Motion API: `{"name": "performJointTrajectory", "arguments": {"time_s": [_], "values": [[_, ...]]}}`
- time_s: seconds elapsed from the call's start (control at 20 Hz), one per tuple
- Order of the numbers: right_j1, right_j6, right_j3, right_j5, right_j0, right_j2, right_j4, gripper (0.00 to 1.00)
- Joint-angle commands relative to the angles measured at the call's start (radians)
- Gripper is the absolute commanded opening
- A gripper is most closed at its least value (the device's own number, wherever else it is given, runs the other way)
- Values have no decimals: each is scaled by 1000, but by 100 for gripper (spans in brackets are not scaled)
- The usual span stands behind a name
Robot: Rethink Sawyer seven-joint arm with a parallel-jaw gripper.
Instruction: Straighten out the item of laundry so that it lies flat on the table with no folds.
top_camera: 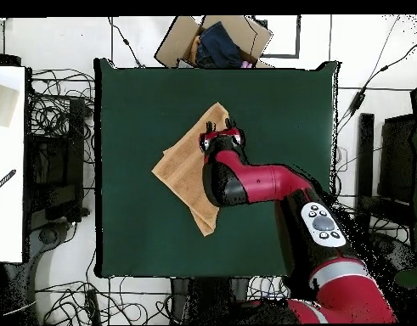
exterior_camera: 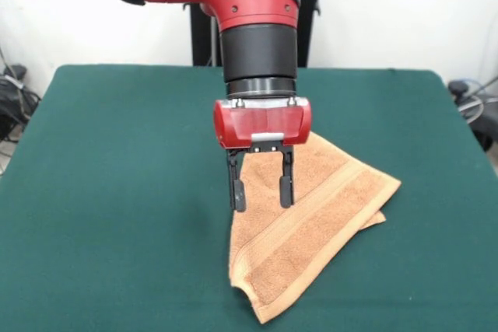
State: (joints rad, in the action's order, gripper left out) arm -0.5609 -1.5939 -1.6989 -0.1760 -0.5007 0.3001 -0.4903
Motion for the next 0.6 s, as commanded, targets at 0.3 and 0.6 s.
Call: {"name": "performJointTrajectory", "arguments": {"time_s": [0.3, 0.6], "values": [[-65, -29, 12, 155, -6, 80, -54, 100], [-108, -121, -23, 96, 171, -120, 21, 100]]}}
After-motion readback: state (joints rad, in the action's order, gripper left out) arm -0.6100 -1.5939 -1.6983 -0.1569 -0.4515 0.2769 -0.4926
